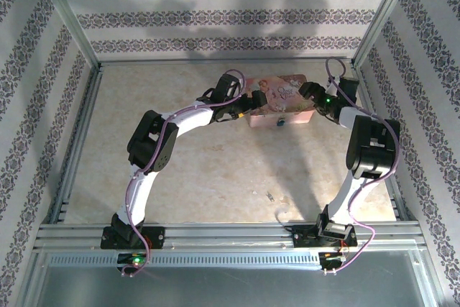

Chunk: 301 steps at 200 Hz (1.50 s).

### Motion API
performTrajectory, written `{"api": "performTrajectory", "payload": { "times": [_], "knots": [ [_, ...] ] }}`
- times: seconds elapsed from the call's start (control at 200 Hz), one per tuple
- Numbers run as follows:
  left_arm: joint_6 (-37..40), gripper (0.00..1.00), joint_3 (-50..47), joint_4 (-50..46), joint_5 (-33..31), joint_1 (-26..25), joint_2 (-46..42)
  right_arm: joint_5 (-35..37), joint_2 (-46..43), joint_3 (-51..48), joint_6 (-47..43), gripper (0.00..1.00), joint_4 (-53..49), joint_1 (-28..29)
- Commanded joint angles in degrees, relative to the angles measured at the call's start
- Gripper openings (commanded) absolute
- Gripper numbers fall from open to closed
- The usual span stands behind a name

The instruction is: Unlock the padlock with the key

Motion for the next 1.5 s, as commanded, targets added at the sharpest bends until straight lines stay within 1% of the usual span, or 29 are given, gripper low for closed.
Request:
{"api": "performTrajectory", "payload": {
  "times": [0.0,0.185,0.42,0.82,0.964,1.094,1.179,1.324,1.419,1.499],
  "knots": [
    [1.1,1.0,1.4,-0.2,0.0,-0.7,-0.7,-3.9,-3.2,-2.9,-0.6,0.84,-1.0,2.5],
    [3.1,1.0,-1.1,-1.4,-1.9,0.5,-3.7,-3.6,-7.3,-7.6,-0.7,0.85,-0.7,5.1],
    [3.6,1.0,-6.4,-0.4,-2.2,3.3,-7.2,-1.7,-12.6,-13.5,0.7,0.85,0.5,11.0],
    [5.6,1.0,-15.9,-0.9,-4.4,8.6,-14.4,1.9,-17.6,-17.4,2.9,0.86,1.1,21.6],
    [5.7,0.99,-17.5,-0.9,-4.7,10.0,-15.3,2.4,-17.9,-17.5,3.5,0.86,0.7,23.4],
    [6.3,1.0,-18.2,-1.0,-5.4,10.8,-16.0,3.1,-18.4,-17.7,3.5,0.87,-0.2,23.7],
    [6.6,1.0,-18.4,-1.2,-5.7,11.4,-16.5,4.8,-19.1,-17.6,2.3,0.87,-2.1,23.7],
    [8.5,0.99,-19.7,-1.5,-7.4,12.2,-18.7,10.0,-21.9,-16.9,-0.7,0.9,-7.8,23.0],
    [9.8,0.99,-22.1,-1.0,-8.8,13.4,-21.9,13.9,-25.4,-16.2,-3.9,0.91,-14.8,22.5],
    [11.7,0.99,-24.9,-0.9,-11.6,14.2,-25.8,17.0,-28.9,-15.3,-7.9,0.91,-22.5,22.3]
  ]
}}
